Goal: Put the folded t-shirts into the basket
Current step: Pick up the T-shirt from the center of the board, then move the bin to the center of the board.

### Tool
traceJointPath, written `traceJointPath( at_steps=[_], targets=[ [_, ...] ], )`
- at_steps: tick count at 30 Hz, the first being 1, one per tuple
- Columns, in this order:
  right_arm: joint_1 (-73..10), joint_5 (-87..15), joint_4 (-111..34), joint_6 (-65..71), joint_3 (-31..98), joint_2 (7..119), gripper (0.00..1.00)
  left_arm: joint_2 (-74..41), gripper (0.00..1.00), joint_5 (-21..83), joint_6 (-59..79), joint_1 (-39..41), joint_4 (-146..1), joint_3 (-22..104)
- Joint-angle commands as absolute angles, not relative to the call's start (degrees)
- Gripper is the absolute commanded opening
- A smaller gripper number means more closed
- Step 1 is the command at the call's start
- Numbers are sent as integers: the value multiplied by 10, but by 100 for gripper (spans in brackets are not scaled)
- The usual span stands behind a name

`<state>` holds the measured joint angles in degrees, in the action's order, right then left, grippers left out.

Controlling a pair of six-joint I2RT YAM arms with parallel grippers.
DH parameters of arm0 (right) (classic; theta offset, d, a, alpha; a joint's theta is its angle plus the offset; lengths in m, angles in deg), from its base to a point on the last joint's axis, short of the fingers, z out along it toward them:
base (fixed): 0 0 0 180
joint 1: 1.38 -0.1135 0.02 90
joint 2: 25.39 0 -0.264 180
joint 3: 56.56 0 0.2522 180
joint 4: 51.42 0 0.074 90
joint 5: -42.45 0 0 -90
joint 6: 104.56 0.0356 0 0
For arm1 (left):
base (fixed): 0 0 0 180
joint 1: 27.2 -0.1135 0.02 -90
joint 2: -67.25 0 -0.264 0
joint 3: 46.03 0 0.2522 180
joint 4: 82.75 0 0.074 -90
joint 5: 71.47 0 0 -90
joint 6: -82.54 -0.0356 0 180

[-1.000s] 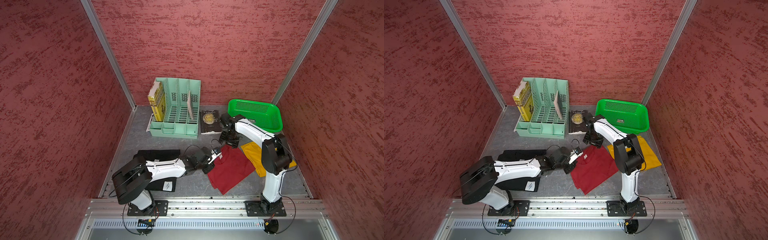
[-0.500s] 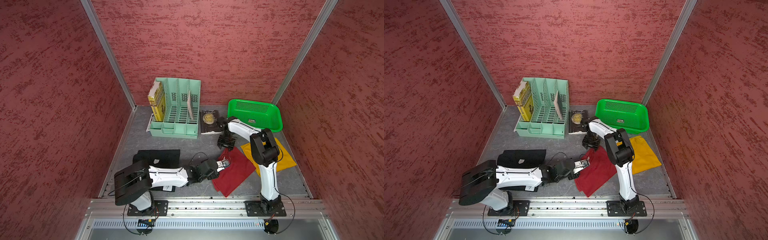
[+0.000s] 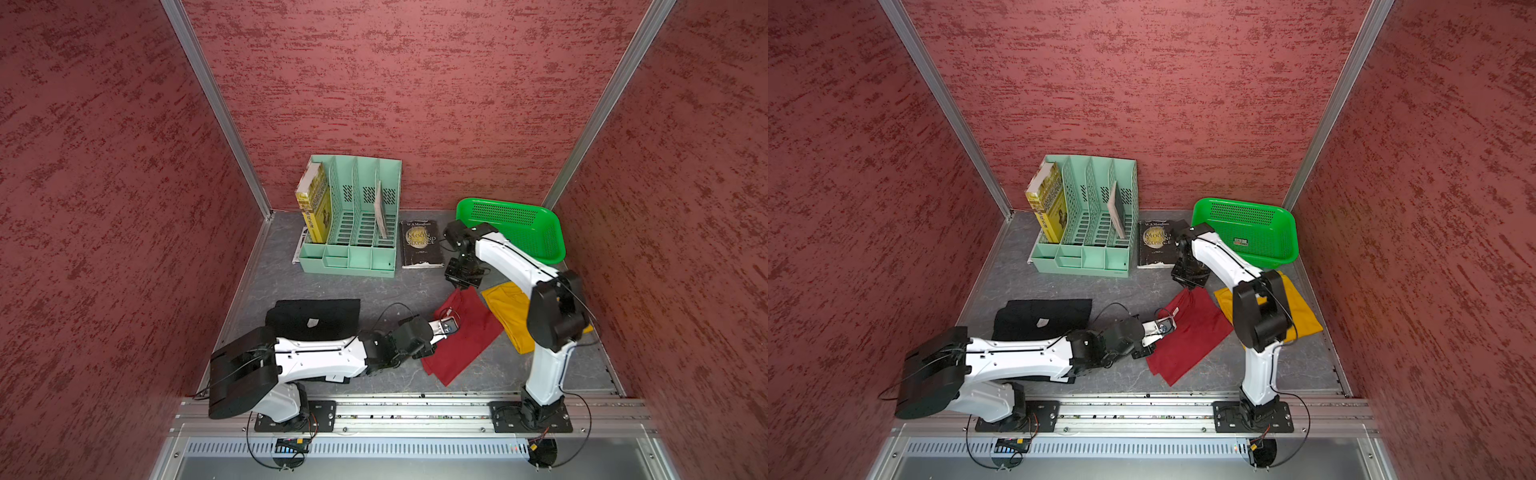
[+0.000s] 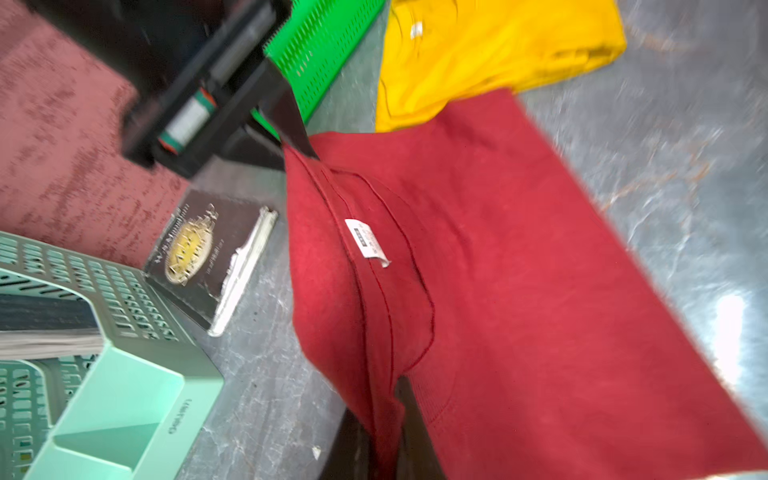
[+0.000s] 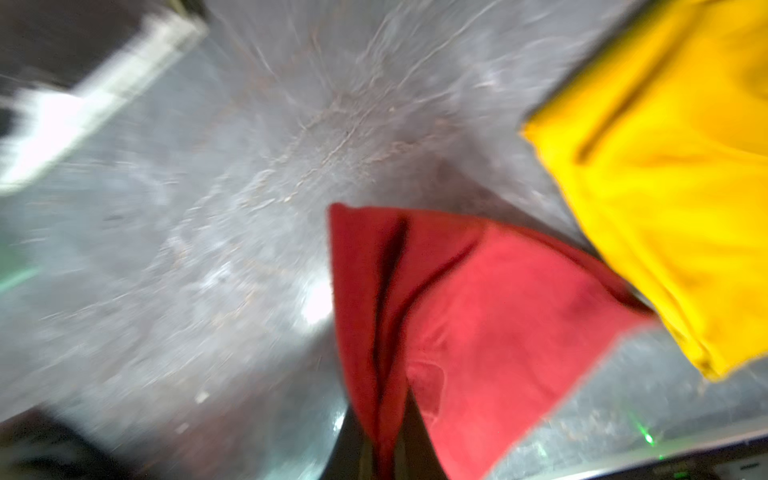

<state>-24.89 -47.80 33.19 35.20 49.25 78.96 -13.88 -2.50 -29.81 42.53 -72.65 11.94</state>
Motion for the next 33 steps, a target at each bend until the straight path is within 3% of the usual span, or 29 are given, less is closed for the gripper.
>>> traceJointPath(
  at_steps=[1,7,15,25,33],
  targets=[
    [-244,-517,346,411,477,708,0,-106,0,-10,-295,427,-723,159],
    [-221,-584,372,468,478,598,0,-120,1,26,-326,408,-711,233],
    [-143,-618,387,495,513,523,0,-195,0,165,-368,340,-711,350],
    [-21,-621,368,503,572,577,0,-414,0,253,-347,263,-703,576],
    [13,-600,265,481,594,636,0,-592,0,272,-306,237,-717,761]
  ],
)
